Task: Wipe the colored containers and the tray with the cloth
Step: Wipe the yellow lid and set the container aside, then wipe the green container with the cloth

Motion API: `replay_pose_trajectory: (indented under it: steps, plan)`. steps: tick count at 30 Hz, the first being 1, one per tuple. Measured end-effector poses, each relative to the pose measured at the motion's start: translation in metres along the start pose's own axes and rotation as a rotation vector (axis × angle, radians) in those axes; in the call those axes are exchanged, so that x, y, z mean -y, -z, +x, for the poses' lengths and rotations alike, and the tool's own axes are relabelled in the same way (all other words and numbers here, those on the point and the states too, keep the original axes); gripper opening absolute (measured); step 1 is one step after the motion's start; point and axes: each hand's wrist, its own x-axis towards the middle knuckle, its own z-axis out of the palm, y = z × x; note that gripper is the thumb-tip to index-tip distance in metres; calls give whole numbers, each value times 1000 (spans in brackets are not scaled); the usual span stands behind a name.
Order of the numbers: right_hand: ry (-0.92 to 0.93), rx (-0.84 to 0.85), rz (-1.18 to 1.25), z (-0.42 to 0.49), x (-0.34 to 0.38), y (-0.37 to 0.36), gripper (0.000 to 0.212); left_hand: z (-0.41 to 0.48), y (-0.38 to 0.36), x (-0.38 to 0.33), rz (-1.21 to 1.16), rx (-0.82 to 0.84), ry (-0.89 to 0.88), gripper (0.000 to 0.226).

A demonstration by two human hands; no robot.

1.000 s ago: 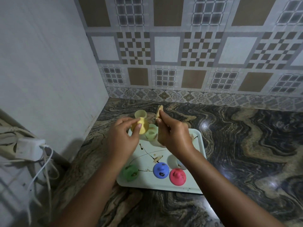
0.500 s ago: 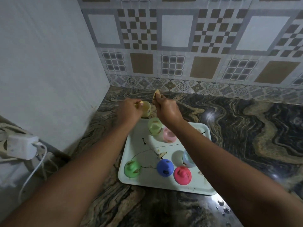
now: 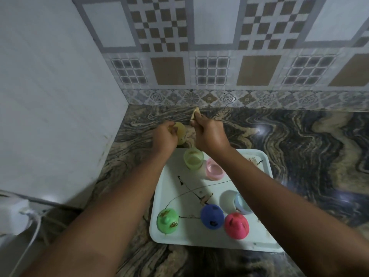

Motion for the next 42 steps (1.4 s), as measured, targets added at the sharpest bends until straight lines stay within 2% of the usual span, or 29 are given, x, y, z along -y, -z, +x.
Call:
replay_pose_trajectory:
  steps: [5, 12, 16, 19, 21, 24, 26, 28, 31, 34, 42]
  plan:
    - [-10, -50, 14, 0, 0, 2, 31, 2, -4, 1, 44, 49, -38, 32]
    - [-53, -63, 17, -2, 1, 5, 30, 7, -4, -1, 270, 120, -131, 39]
    - [-77, -61, 16, -4, 4, 10, 30, 7, -4, -1, 291, 140, -129, 39]
    - [-132, -36, 42, -6, 8, 15, 32, 5, 2, -1, 281, 132, -140, 51]
    - [-162, -26, 77, -8, 15, 22, 33, 2, 9, -3, 295, 27, -219, 57]
    - [-263, -1, 139, -15, 22, 40, 37, -12, 24, -14, 169, -110, -474, 40]
    - [-318, -6, 182, -23, 26, 52, 41, -30, 34, -19, 108, -57, -575, 29]
    - [-356, 1, 237, -33, 30, 62, 49, -50, 38, -14, 124, 69, -612, 25]
    - [-409, 74, 284, -51, 34, 71, 62, -75, 36, 1, 255, 233, -623, 27]
    - [-425, 135, 286, -71, 33, 76, 60, -94, 26, 13, 338, 307, -574, 34]
    - [-425, 208, 244, -102, 30, 75, 47, -100, 3, 29, 376, 225, -478, 23]
